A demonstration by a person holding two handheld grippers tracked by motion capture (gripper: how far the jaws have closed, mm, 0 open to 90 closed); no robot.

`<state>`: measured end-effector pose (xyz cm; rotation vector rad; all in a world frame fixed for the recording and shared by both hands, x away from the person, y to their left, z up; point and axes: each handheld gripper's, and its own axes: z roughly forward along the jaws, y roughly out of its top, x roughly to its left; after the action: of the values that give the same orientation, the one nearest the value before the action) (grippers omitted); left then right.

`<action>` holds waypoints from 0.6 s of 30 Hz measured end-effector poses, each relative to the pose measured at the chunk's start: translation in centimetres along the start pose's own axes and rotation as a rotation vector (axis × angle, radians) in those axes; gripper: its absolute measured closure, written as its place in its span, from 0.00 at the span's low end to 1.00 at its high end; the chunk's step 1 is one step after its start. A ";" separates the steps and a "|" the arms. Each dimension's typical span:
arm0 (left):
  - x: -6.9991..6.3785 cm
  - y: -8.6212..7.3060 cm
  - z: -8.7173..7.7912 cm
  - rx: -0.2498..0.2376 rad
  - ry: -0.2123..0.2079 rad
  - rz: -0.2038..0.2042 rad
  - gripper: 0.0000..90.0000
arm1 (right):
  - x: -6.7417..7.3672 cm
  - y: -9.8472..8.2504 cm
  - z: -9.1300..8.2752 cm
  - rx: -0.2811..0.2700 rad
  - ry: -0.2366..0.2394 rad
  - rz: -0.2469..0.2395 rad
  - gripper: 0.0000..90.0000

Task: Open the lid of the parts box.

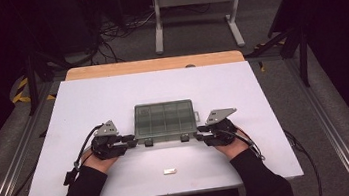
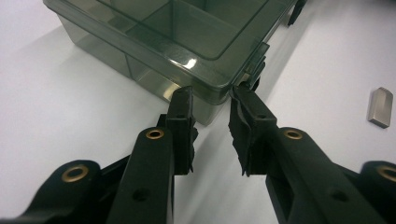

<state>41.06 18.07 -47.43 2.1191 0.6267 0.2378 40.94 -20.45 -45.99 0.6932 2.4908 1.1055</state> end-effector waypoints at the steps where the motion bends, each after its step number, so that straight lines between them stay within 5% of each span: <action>1: 0.0 0.0 0.0 0.000 0.000 0.000 0.78 | 0.0 0.0 0.0 0.000 0.000 0.000 0.72; 18: -0.1 0.0 0.0 0.002 0.002 -0.001 0.77 | 0.2 0.0 -0.1 -0.004 -0.013 -0.003 0.76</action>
<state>40.99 18.00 -47.45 2.1208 0.6293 0.2395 40.70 -20.36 -45.91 0.6935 2.4771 1.1016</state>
